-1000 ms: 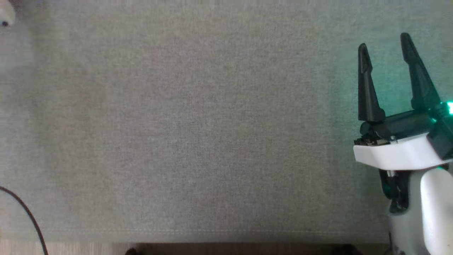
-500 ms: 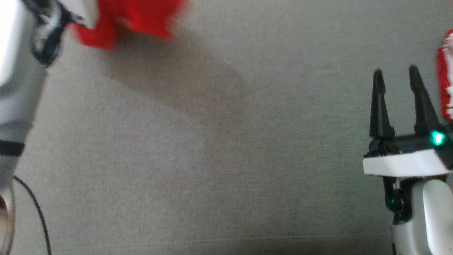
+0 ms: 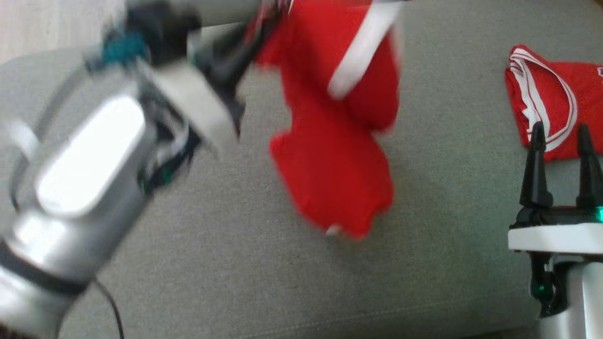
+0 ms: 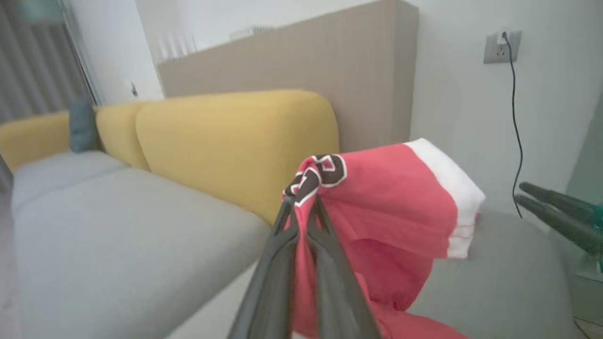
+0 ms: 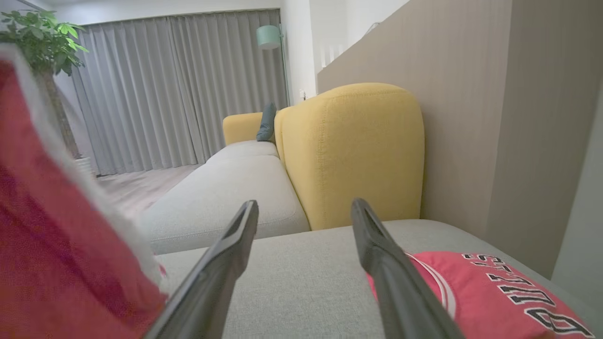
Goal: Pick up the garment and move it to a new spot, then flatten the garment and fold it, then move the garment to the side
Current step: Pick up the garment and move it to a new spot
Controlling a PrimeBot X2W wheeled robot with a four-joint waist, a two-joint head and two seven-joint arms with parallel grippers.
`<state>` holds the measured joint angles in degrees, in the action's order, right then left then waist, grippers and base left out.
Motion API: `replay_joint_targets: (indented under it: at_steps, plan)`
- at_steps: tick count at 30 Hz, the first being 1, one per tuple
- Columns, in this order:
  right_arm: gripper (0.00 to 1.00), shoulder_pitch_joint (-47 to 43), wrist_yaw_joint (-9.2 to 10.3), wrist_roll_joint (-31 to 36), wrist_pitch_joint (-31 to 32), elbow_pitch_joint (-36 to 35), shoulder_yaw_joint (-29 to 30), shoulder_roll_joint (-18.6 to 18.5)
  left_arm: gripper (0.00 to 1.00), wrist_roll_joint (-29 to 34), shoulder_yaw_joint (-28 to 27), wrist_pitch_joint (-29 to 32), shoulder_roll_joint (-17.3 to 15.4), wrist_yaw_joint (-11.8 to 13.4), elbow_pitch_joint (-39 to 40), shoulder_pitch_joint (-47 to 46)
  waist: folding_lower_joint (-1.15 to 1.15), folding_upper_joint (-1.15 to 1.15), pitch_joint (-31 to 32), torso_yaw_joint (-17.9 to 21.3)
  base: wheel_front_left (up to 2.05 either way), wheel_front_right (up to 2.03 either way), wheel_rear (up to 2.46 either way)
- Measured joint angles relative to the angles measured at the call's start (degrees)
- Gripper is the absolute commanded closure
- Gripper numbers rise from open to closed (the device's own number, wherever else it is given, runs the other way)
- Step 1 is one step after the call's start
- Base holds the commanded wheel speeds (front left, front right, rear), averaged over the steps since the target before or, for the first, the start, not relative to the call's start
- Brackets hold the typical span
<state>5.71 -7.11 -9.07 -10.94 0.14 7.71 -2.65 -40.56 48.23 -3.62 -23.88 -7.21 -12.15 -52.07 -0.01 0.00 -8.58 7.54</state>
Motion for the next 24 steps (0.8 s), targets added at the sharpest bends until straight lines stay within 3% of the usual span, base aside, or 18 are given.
replay_joint_targets:
  at_steps: [6,13,14,15,16,24]
  plan:
    - [0.00,-0.44,0.00,-0.54,-0.69,1.01,-1.20,0.04,1.00,-1.64,1.70,-3.03,-3.48,3.48,-4.89,16.02,0.00,0.00,-1.22,0.89,0.00,0.00,0.00]
    - [0.00,-0.44,0.00,-0.49,-0.76,2.13,-2.26,0.07,1.00,-3.59,0.08,-8.66,-3.10,7.93,-10.09,23.10,0.00,0.00,-1.40,-0.24,0.00,0.00,0.00]
    - [0.00,-0.44,0.00,-0.48,-0.75,2.24,-2.42,0.05,0.91,-3.59,-0.67,-9.22,-2.74,8.62,-10.48,23.79,0.00,0.00,-1.33,-0.55,0.00,0.00,0.00]
    - [0.00,-0.44,0.00,-0.44,-0.74,2.34,-2.61,0.05,0.64,-3.59,-1.15,-9.71,-2.38,9.17,-10.78,24.41,0.00,0.00,-1.24,-0.89,0.00,0.00,0.00]
    - [0.00,-0.45,0.00,-0.44,-0.68,2.61,-3.18,0.05,0.00,-3.57,-1.75,-10.16,-1.44,9.72,-11.71,25.56,0.00,0.00,-1.03,-1.66,0.00,0.00,0.00]
    - [0.00,-0.48,0.00,-0.42,-0.31,4.10,-4.12,0.07,0.00,-2.67,-6.13,-10.61,1.97,10.35,-11.72,29.94,0.00,0.00,0.45,-4.09,0.00,0.00,0.00]
